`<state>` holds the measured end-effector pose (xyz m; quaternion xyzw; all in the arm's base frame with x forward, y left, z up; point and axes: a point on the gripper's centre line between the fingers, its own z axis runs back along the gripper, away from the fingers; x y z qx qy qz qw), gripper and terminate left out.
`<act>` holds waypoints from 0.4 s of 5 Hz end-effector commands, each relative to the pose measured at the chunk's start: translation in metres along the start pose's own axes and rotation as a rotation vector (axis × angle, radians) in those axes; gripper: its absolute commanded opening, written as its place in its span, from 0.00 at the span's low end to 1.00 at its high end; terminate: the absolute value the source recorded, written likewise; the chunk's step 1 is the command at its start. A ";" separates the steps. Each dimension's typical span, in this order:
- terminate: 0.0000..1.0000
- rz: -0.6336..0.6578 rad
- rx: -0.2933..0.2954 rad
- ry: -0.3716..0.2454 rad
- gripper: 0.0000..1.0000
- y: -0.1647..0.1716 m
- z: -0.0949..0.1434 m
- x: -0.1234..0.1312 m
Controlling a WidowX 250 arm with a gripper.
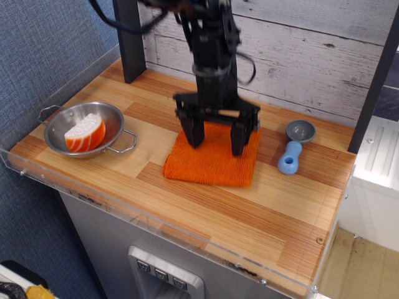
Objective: Move the orange towel to the left of the blue spoon
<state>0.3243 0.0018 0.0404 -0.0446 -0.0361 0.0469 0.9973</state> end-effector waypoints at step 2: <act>0.00 -0.051 0.039 -0.120 1.00 -0.022 0.049 -0.001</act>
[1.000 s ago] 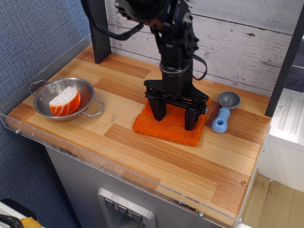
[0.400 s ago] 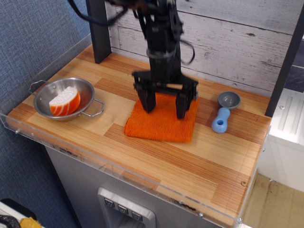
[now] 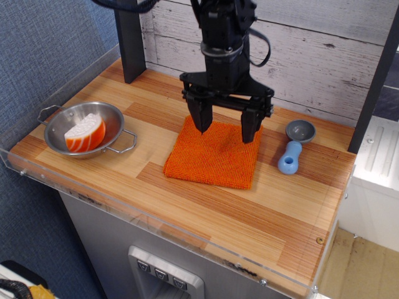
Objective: Move the orange towel to the left of the blue spoon
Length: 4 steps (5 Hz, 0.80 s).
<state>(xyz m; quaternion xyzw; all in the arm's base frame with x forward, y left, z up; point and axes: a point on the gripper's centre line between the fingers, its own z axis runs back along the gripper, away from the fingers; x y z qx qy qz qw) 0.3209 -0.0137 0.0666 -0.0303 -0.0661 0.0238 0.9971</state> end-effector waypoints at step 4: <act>0.00 0.013 0.008 -0.134 1.00 -0.002 0.047 0.006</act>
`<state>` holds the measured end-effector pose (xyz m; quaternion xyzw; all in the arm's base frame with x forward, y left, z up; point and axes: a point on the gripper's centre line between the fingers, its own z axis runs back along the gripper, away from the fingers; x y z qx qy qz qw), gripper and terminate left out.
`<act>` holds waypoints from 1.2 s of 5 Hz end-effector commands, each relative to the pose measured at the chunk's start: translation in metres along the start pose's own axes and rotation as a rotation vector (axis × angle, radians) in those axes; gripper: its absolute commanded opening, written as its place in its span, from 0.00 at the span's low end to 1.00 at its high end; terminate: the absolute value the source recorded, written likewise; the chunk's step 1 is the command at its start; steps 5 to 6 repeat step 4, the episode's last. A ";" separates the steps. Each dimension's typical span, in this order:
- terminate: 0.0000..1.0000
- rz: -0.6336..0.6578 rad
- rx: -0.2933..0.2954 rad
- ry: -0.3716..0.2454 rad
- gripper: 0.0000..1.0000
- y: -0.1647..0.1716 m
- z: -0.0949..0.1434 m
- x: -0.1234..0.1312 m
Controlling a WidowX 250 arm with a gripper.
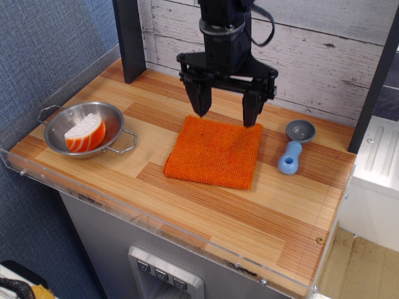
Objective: Move the orange towel to the left of the blue spoon
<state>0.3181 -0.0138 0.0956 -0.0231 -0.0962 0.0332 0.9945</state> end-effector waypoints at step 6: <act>1.00 -0.119 -0.032 -0.070 1.00 -0.001 0.025 0.013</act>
